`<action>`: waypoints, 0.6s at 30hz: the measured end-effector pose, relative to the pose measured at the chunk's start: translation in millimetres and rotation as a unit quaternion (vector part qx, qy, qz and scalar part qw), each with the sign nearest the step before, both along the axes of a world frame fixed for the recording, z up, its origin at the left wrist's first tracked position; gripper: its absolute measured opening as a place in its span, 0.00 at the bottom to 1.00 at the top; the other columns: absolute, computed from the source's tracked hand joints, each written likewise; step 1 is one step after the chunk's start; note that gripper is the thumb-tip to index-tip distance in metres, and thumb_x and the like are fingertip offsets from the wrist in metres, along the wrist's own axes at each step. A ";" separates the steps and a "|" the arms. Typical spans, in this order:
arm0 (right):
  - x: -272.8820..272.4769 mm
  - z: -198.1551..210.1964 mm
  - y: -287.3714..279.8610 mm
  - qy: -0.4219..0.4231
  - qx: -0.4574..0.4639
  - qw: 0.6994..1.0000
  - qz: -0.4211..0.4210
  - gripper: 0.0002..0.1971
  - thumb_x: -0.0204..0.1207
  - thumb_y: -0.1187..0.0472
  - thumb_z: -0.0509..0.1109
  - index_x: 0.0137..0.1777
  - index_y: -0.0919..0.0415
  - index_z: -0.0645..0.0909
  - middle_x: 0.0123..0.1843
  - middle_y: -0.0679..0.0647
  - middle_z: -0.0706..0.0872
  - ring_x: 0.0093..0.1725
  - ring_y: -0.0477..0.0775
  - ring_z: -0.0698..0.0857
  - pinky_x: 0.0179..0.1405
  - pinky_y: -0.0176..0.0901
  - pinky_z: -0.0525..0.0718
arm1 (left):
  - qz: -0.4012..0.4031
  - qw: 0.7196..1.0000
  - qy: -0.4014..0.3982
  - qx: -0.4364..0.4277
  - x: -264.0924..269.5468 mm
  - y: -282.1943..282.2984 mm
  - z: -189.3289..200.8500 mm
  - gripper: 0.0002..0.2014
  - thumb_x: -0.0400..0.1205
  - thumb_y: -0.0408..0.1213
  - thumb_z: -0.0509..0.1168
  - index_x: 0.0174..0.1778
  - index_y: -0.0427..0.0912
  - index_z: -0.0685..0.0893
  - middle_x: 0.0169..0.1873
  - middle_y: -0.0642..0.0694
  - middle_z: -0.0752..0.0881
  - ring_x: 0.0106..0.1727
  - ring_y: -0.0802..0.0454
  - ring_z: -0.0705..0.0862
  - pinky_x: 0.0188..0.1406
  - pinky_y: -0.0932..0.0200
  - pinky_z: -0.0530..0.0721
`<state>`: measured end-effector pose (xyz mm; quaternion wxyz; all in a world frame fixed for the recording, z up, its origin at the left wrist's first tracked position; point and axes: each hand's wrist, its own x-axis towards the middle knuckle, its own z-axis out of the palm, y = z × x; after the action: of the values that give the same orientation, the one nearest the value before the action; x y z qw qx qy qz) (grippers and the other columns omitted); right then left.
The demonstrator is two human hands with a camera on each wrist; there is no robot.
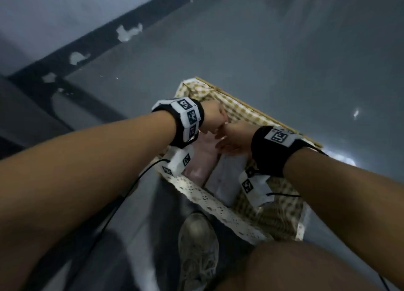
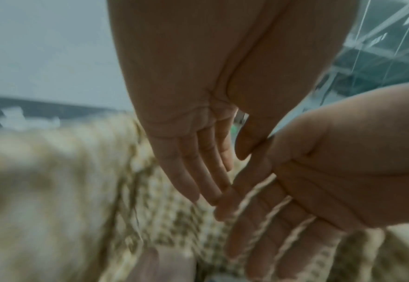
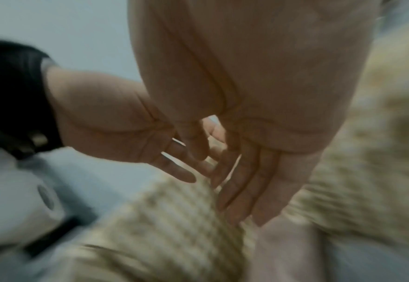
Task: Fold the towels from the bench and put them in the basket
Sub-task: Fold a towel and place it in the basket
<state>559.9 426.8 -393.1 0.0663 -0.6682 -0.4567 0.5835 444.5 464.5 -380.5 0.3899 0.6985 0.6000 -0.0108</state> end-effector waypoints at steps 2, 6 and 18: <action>-27.6 39.4 -9.6 0.018 0.052 0.997 0.045 0.12 0.85 0.59 0.61 0.59 0.62 0.83 0.50 0.60 0.91 0.43 0.58 0.89 0.44 0.43 0.83 | 0.038 0.996 -0.049 0.058 -34.2 -14.6 37.0 0.11 0.84 0.33 0.62 0.53 0.45 0.90 0.34 0.52 0.86 0.32 0.57 0.84 0.26 0.73 0.82; -96.6 102.0 -42.1 0.064 0.081 0.977 0.186 0.09 0.85 0.61 0.64 0.57 0.65 0.82 0.49 0.65 0.89 0.40 0.58 0.86 0.34 0.39 0.82 | 0.090 0.987 -0.123 0.042 -123.5 -77.9 96.4 0.07 0.87 0.35 0.63 0.51 0.45 0.87 0.38 0.45 0.85 0.34 0.53 0.81 0.39 0.58 0.83; -375.0 163.5 -152.2 0.105 0.218 0.833 0.498 0.08 0.83 0.62 0.69 0.57 0.65 0.84 0.42 0.55 0.89 0.36 0.51 0.86 0.33 0.38 0.80 | 0.316 0.909 0.150 0.226 -395.5 -327.5 155.6 0.12 0.83 0.38 0.67 0.60 0.42 0.89 0.56 0.46 0.90 0.57 0.46 0.87 0.56 0.56 0.82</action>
<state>184.9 274.6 -229.6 -0.0418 -0.2531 -0.8334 0.4895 49.0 137.1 -224.9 0.1105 0.5322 0.8269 0.1440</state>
